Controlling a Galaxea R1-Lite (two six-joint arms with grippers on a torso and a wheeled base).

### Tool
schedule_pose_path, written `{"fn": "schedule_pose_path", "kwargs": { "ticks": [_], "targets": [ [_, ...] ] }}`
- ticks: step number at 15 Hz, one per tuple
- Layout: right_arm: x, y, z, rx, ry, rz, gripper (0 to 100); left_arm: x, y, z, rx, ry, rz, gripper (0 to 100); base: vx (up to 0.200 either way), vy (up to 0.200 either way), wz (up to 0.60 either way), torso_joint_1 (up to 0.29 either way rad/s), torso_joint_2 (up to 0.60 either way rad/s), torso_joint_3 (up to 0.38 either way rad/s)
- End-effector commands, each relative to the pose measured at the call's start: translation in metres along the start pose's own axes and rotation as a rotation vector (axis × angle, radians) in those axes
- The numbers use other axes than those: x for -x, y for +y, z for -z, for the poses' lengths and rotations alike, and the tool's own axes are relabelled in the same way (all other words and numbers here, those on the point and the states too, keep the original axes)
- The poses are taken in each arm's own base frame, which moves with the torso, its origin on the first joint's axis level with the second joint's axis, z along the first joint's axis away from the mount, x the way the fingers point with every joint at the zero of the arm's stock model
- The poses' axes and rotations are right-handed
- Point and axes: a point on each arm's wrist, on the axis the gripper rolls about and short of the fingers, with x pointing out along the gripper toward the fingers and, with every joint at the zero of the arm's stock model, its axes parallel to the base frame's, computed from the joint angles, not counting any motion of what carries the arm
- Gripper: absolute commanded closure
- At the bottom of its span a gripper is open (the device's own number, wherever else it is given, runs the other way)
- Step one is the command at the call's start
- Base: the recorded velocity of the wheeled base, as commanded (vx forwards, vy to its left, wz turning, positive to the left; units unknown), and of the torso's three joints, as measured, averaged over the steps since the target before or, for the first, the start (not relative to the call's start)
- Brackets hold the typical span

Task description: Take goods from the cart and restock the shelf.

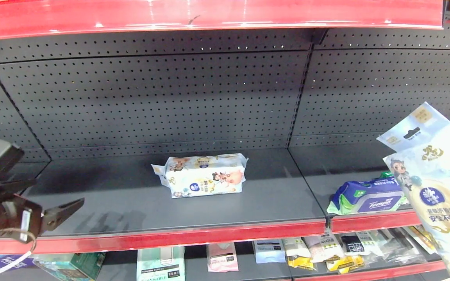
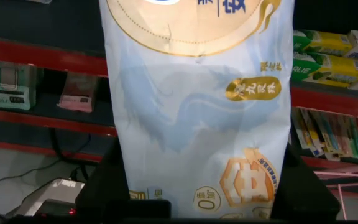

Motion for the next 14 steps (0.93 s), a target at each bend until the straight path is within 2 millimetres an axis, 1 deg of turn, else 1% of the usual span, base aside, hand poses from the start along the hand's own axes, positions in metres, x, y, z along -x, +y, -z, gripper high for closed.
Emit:
{"fn": "schedule_pose_path", "kwargs": {
  "ticks": [1, 2, 3, 5, 8, 9, 10, 11, 14],
  "targets": [
    [0.000, 0.000, 0.001, 0.002, 0.002, -0.003, 100, -0.069, 0.012, -0.022, -0.138, 0.061, 0.202, 0, 0.000, 0.000, 0.00, 0.000, 0.00, 0.000],
    [-0.001, 0.000, -0.001, 0.001, 0.006, -0.002, 100, -0.093, 0.015, -0.025, -0.237, 0.064, 0.264, 0, 0.000, 0.000, 0.00, 0.000, 0.00, 0.000],
    [-0.001, -0.001, -0.002, 0.009, 0.005, -0.002, 100, -0.109, 0.015, -0.029, -0.280, 0.044, 0.330, 0, 0.000, 0.000, 0.00, 0.000, 0.00, 0.000],
    [-0.002, -0.001, -0.003, 0.031, 0.008, -0.003, 100, -0.134, 0.002, -0.038, -0.314, 0.042, 0.417, 0, 0.000, 0.000, 0.00, 0.000, 0.00, 0.000],
    [-0.003, -0.001, -0.001, 0.032, 0.017, -0.004, 100, -0.168, -0.016, -0.044, -0.358, 0.046, 0.499, 0, 0.000, 0.000, 0.00, 0.000, 0.00, 0.000],
    [-0.003, -0.001, -0.001, 0.032, 0.018, -0.003, 100, -0.174, -0.021, -0.045, -0.373, 0.043, 0.513, 0, 0.000, 0.000, 0.00, 0.000, 0.00, 0.000],
    [-0.003, -0.001, -0.001, 0.032, 0.018, 0.000, 100, -0.183, -0.028, -0.050, -0.396, 0.036, 0.533, 0, 0.000, 0.000, 0.00, 0.000, 0.00, 0.000],
    [-0.003, -0.001, -0.001, 0.039, 0.019, 0.001, 100, -0.196, -0.034, -0.060, -0.414, 0.019, 0.546, 0, 0.000, 0.000, 0.00, 0.000, 0.00, 0.000],
    [-0.004, -0.002, -0.001, 0.041, 0.021, 0.004, 100, -0.213, -0.037, -0.073, -0.458, 0.027, 0.571, 0, 0.000, 0.000, 0.00, 0.000, 0.00, 0.000]
  ]
}}
